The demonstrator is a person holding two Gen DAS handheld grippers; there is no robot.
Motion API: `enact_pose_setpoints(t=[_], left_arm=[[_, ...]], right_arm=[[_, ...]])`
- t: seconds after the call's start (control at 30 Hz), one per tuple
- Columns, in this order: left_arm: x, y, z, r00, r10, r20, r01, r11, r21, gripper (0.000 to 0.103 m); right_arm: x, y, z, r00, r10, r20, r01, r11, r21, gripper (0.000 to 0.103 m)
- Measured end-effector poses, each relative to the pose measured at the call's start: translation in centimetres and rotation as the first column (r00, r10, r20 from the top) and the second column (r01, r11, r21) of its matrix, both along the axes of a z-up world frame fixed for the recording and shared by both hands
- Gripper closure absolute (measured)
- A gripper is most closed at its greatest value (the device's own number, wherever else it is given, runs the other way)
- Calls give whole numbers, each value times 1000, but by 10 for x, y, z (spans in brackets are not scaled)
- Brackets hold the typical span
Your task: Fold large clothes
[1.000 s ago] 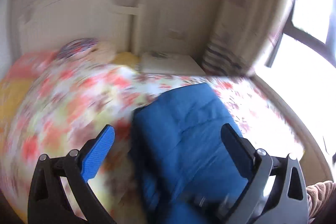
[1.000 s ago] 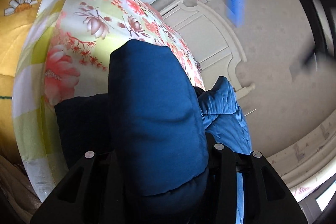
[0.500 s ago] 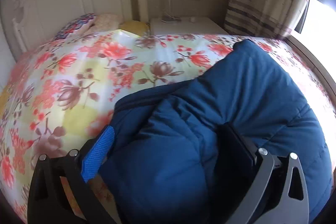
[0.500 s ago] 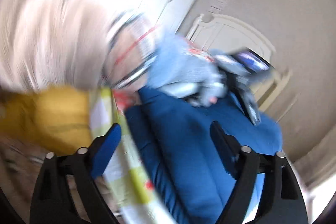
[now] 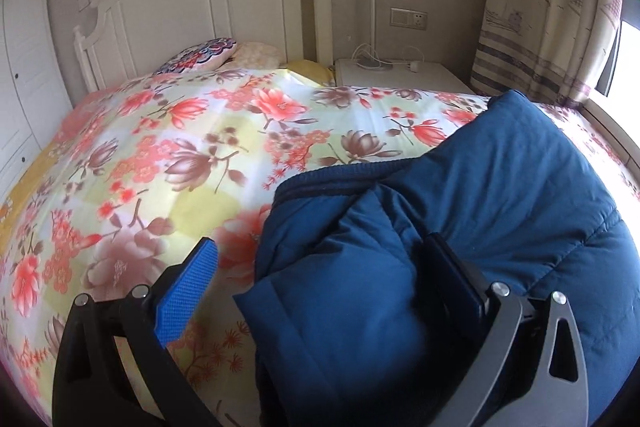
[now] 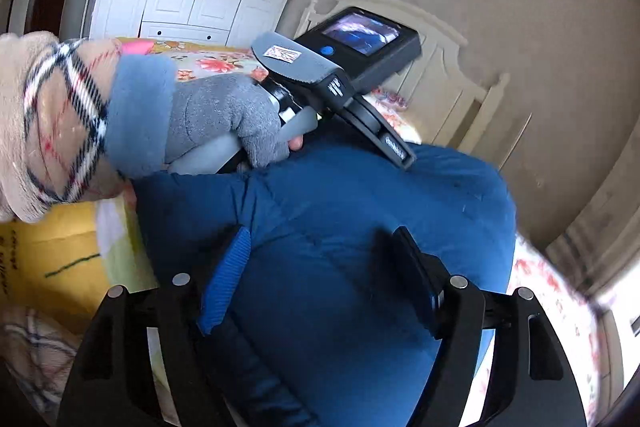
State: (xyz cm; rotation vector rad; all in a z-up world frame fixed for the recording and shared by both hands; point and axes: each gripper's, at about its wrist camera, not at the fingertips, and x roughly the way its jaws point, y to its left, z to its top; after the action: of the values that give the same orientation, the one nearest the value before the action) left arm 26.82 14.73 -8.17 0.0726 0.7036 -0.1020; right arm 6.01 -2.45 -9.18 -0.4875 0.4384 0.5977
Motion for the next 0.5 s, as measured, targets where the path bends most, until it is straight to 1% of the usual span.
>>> enact_pose_setpoints(t=[0.07,0.13,0.17,0.23,0.27,0.33,0.37,0.4,0.47,0.5], left_arm=[[1,0,-1,1000,3,-4,-3,1000,6,2],[0,-2,0,1000,17,2,-17,999,28,2],[-1,-3,0,1000,28,9,-28,999,42,2],[-2,-4,0,999,39,16,-40,997,60,2],[-2,-4,0,999,41,15,-42,997,63,2],[-2,-3,0,998,58,14,-59,996,70,2],[-2,-3,0,997,72,17,-73,994,79,2],[-3,-3,0,996,86,21,-88,992,91,2],[-4,-3,1,995,96,26,-98,991,97,2],[-5,-3,1,995,99,27,-101,990,95,2]], right_arm=[[1,-6,3,1000,15,-23,-15,1000,2,34],[8,-14,13,993,66,-98,-66,998,10,35],[11,-20,20,989,90,-113,-89,996,15,36],[13,-36,42,998,50,-35,-49,998,30,38],[23,-48,51,1000,19,-6,-19,998,55,38],[54,-78,67,999,-40,7,38,987,154,43],[71,-91,71,998,-67,-1,66,979,191,43],[93,-101,72,994,-104,-24,107,971,214,46],[132,-107,61,988,-136,-67,147,968,204,51],[151,-103,46,985,-113,-130,134,977,165,53]])
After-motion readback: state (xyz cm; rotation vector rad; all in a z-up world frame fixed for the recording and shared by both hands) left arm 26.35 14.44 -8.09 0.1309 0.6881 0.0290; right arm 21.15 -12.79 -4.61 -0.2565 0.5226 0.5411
